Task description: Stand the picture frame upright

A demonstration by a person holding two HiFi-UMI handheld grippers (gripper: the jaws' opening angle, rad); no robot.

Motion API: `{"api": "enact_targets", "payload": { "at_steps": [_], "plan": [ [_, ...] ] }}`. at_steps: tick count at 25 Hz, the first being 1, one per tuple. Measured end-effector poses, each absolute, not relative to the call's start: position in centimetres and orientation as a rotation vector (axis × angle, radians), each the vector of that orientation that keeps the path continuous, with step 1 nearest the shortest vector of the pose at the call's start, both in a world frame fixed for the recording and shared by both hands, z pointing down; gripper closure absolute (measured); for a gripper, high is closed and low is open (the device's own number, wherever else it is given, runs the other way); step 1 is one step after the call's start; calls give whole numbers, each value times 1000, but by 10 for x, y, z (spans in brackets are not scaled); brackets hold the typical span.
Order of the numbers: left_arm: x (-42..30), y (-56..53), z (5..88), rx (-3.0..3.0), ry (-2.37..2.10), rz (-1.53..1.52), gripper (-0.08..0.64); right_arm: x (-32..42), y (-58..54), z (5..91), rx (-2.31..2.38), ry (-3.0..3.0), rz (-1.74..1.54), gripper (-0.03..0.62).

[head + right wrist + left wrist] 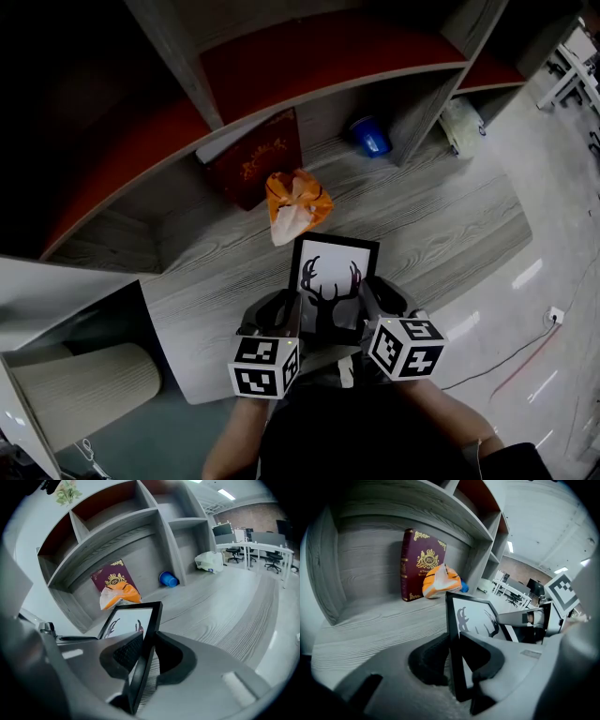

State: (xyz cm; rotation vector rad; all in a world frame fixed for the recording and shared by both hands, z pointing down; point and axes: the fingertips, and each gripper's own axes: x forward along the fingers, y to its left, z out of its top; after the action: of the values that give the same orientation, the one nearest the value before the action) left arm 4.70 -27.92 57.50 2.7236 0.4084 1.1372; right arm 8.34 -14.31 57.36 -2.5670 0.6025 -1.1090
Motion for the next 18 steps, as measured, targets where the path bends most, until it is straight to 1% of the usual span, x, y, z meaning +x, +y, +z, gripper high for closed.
{"api": "enact_targets", "payload": {
  "at_steps": [18],
  "plan": [
    [50, -270, 519, 2797, 316, 943, 489, 96, -136, 513, -2635, 730, -931, 514]
  ]
}}
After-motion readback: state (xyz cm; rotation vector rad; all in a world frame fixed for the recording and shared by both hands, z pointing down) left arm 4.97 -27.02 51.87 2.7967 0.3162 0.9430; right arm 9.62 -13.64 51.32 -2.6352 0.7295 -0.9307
